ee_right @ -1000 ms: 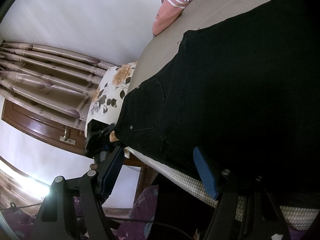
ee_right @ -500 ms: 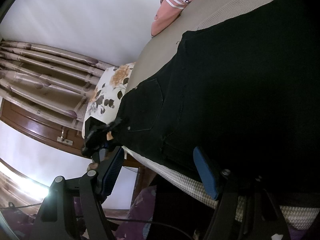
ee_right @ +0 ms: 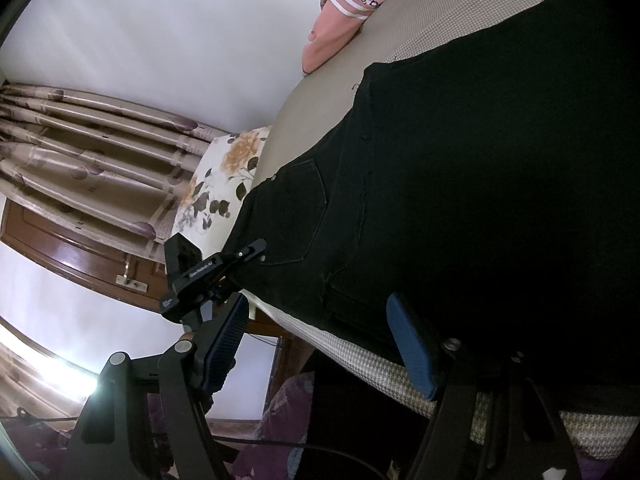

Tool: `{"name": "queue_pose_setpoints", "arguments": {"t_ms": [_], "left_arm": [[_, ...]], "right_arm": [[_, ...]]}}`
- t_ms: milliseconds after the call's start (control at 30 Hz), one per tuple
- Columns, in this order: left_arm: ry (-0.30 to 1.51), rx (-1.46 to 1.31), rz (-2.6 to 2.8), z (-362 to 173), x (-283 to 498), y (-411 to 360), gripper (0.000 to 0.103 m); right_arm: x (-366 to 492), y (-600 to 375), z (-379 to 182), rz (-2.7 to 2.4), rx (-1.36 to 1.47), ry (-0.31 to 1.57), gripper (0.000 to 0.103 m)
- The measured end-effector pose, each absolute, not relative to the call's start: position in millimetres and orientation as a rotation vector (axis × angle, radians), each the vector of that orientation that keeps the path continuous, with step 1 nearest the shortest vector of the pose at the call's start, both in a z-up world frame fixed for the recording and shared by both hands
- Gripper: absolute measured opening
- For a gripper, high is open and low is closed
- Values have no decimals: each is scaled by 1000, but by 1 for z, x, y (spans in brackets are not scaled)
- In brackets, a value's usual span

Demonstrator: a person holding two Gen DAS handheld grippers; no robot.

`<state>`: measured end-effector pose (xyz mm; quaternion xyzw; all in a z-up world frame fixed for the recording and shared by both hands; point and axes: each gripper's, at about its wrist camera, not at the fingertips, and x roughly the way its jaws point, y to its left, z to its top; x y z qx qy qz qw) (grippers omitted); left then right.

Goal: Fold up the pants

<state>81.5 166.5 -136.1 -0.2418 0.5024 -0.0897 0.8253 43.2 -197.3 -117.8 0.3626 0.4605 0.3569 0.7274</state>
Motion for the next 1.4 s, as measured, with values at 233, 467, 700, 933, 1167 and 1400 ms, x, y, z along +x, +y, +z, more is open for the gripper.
{"name": "queue_pose_setpoints", "arguments": {"t_ms": [233,467,700,933,1167,1400], "left_arm": [[940,-331,-189,-86,73,132,27],[886,-272,-217,-58,75,107,27],[868,-256,-232,-43,77,91,27],[835,-223,-264,-29,79,67,27],[793,-165,-345,-11,82,21,27],[785,-109,-502,-3,86,-54,27]], "right_arm": [[44,-196,-118,786,806,1015,68],[44,-200,-118,801,856,1005,68],[47,-217,-108,782,893,961,71],[53,-244,-107,720,935,955,76],[51,-270,-100,689,936,933,81],[36,-303,-99,684,950,902,81]]}}
